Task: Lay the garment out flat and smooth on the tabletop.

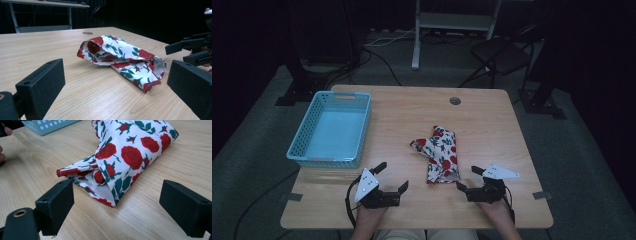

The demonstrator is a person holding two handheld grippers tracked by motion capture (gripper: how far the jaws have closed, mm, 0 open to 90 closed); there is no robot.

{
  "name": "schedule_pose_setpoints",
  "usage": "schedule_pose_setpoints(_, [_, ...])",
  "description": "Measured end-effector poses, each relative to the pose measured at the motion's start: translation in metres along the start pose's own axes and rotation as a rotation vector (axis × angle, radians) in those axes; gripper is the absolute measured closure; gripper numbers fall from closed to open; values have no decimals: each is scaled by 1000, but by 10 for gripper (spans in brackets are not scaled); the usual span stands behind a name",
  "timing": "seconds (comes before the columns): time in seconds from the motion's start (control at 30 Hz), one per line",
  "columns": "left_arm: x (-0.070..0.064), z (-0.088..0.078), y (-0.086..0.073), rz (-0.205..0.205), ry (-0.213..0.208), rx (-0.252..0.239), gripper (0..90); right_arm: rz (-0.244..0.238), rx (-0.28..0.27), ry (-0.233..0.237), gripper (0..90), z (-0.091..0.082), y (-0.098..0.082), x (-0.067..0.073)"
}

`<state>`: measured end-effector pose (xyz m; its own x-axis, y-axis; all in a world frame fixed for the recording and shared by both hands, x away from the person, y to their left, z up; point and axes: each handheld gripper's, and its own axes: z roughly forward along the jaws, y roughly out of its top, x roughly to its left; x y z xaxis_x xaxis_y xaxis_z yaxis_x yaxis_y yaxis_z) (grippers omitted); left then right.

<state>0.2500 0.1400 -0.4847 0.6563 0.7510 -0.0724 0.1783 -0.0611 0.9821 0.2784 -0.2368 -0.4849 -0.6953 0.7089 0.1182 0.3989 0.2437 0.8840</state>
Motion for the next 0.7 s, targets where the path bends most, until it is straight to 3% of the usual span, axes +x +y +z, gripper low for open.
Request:
schedule_pose_setpoints(0.27, [1,0,0,-17,-15,7,22,-15,21,10,120,1,0,2])
schedule_pose_setpoints(0.53, [2,0,0,-21,-14,3,21,11,57,27,138,4,1,-1])
schedule_pose_setpoints(0.7, [2,0,0,-20,-12,4,21,-8,135,37,138,9,3,2])
